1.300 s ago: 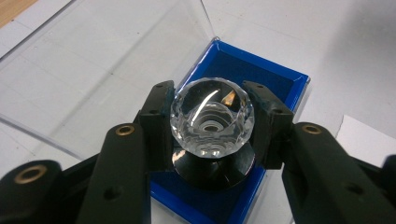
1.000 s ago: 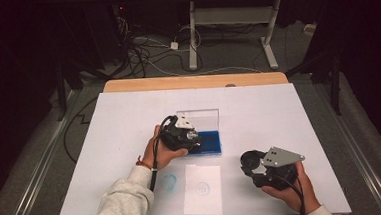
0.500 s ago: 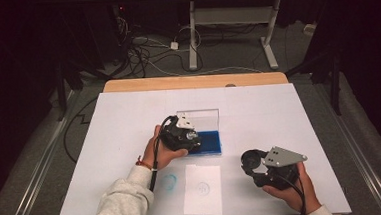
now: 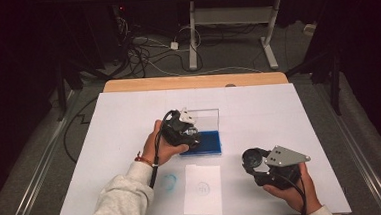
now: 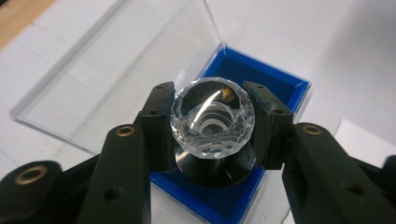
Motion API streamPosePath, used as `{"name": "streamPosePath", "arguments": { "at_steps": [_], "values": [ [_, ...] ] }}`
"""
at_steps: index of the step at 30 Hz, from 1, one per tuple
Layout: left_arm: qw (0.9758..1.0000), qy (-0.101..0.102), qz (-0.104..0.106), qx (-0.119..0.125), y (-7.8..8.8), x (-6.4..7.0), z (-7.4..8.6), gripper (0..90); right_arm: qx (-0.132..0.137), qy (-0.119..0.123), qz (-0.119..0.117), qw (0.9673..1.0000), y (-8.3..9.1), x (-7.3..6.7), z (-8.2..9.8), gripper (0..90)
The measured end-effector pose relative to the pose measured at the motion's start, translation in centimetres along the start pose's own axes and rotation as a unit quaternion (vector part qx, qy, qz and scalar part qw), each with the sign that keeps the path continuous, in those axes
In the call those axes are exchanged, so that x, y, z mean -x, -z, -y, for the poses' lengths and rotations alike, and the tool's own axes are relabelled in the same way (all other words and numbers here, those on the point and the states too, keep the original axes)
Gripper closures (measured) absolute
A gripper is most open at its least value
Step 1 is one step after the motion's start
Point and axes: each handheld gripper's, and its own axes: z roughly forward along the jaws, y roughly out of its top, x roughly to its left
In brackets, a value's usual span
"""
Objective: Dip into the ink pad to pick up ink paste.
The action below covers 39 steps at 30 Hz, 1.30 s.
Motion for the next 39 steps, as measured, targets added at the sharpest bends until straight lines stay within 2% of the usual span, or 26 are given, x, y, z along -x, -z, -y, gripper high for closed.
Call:
{"name": "streamPosePath", "arguments": {
  "at_steps": [2,7,14,17,22,27,36,39],
  "values": [
    [1.0000,-0.002,-0.006,0.001,0.9,-0.3,-0.5,54.7,-0.001,0.000,0.000,1.0000,0.0,0.1,0.1,38.8],
    [0.9997,-0.001,-0.007,0.024,2.6,-1.0,-1.3,54.7,-0.005,0.001,-0.002,1.0000,-0.1,0.1,0.1,38.7],
    [0.9994,-0.007,-0.005,0.035,3.4,-1.1,-1.9,54.7,-0.001,-0.005,0.005,1.0000,-0.1,0.3,0.2,38.7],
    [0.9993,-0.003,0.005,0.037,2.9,-1.0,-1.7,54.7,-0.004,-0.002,0.004,1.0000,-0.1,0.3,0.2,38.7],
    [0.9996,-0.003,0.012,0.025,1.4,-0.6,-1.1,54.7,-0.006,-0.003,0.003,1.0000,-0.2,0.3,0.3,38.8],
    [0.9995,0.009,0.023,0.019,-0.1,-0.4,-0.1,54.7,-0.008,-0.002,0.003,1.0000,-0.2,0.2,0.3,38.7],
    [0.9997,0.008,0.021,-0.005,-2.1,0.0,1.4,54.7,-0.013,0.000,0.002,0.9999,-0.4,0.2,0.3,38.7],
    [0.9997,0.014,0.022,0.003,-2.2,0.0,1.6,54.7,-0.014,-0.001,0.003,0.9999,-0.5,0.2,0.4,38.7]
  ]
}}
